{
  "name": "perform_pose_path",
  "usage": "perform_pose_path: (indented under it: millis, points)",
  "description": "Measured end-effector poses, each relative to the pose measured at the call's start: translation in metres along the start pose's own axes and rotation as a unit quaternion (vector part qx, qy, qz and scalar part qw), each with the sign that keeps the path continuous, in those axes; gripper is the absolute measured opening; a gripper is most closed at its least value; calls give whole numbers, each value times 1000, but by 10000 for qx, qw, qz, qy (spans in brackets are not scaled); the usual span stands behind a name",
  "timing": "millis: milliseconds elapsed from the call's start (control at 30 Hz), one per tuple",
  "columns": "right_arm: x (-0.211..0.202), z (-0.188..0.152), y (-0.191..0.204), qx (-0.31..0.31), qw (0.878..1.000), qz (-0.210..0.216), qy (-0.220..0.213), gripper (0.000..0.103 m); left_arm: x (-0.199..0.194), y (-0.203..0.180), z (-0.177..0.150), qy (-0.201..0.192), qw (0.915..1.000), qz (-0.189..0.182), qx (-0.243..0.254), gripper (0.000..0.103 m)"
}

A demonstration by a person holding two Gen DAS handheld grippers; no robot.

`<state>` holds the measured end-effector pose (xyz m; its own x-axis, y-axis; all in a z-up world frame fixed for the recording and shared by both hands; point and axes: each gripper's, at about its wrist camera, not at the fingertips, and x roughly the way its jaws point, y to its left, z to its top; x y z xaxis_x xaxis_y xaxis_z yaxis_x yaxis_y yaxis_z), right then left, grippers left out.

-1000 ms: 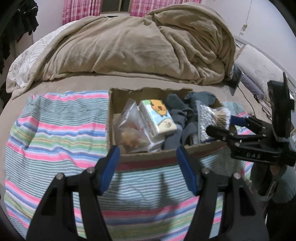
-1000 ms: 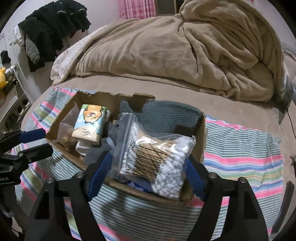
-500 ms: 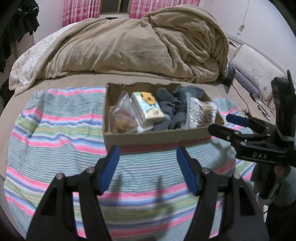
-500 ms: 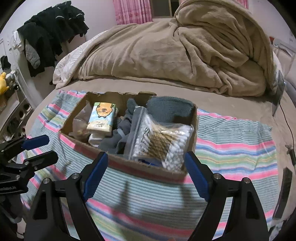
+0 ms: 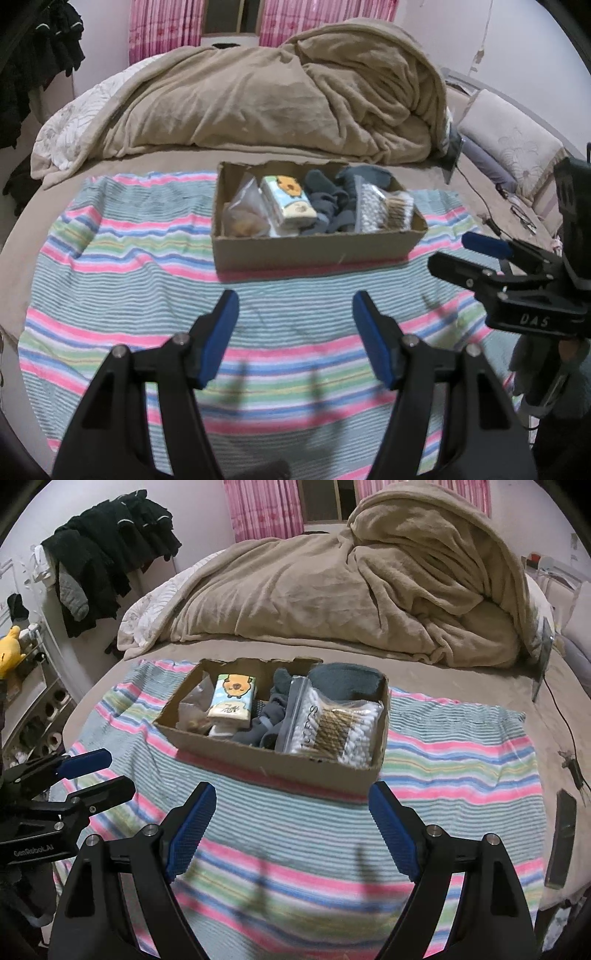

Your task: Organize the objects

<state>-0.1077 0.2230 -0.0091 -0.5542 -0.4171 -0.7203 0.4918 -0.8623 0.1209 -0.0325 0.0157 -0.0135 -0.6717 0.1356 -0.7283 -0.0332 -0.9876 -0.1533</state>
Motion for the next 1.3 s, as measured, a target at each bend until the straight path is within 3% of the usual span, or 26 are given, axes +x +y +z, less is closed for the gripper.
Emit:
perform_pose_path:
  millis: [67,133,167,500,667,1300]
  points:
    - [-6,-4,3,8,10000,-2,-13,87,-6,0,-4,-20,10000,4,5,66]
    - [-11,-7,5,19,10000,-3,-24,87,-11,0,-8,-34,10000,21,-9,86]
    - [-14,-8,6,22,10000,0,-30,87,-14,0,-11,-72,10000,32,-32,89]
    - [-34,-25,18,3,10000,31,-49,87,-40,-2,-23,-233,9996,159,8,102]
    - [-42,-30,24,-24,10000,54,-71,87,-48,-2,-25,-245,9991,333,30,102]
    - [-51,-27,27,-22,10000,9,-92,89,-51,1,-24,-196,9995,226,-28,102]
